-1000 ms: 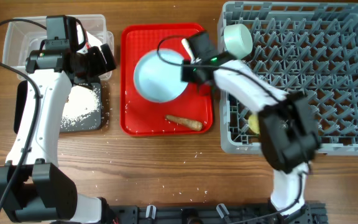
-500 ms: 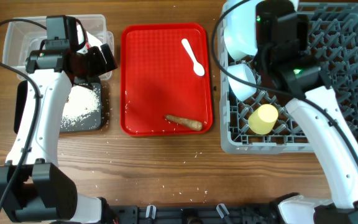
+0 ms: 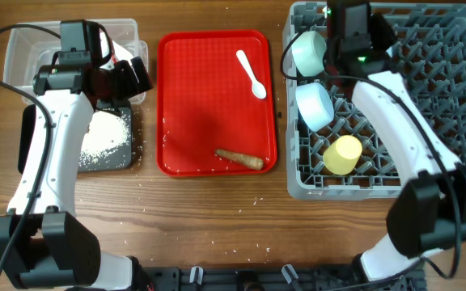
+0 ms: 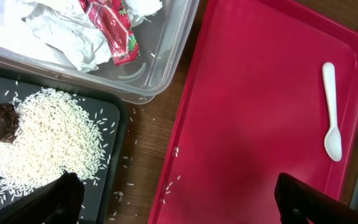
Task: Sort waste into correct bins and load items into the dishwasher rack
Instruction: 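Lift the plate with right gripper and stand it upright in the rack, then grasp the white spoon on the red tray with right gripper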
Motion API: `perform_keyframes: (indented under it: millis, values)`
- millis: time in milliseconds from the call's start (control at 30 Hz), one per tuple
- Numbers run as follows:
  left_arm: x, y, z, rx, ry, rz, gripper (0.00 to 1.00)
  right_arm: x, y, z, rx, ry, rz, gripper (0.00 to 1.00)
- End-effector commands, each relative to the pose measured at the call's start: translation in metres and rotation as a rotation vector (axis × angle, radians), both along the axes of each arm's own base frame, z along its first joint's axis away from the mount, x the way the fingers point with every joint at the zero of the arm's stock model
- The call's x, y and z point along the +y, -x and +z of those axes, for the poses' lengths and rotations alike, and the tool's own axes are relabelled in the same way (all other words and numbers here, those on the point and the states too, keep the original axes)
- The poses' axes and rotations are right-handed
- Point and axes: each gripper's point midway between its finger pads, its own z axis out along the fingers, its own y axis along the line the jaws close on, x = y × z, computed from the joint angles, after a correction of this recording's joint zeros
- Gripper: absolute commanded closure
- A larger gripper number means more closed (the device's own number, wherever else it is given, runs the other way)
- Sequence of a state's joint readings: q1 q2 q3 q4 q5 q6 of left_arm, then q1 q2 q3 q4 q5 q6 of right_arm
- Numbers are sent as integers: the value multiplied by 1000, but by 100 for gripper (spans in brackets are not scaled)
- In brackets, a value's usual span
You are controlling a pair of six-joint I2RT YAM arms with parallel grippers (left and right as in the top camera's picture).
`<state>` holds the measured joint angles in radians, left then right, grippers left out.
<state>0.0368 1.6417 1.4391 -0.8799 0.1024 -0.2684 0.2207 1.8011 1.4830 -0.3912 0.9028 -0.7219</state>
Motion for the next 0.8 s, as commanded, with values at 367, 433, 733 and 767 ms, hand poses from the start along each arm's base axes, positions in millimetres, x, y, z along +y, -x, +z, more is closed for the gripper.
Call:
perform_keyframes:
  millis: [367, 433, 733, 767]
  values:
    - [1, 2, 2, -3, 13, 6, 0, 25, -11, 19, -102, -165, 97, 0]
    - [1, 2, 2, -3, 13, 6, 0, 36, -6, 31, -129, -258, 153, 0]
    - [1, 2, 2, -3, 13, 6, 0, 206, 53, 74, -6, -1426, 588, 0]
    - [1, 2, 2, -3, 13, 6, 0, 213, 48, 73, -11, -1462, 587, 0]
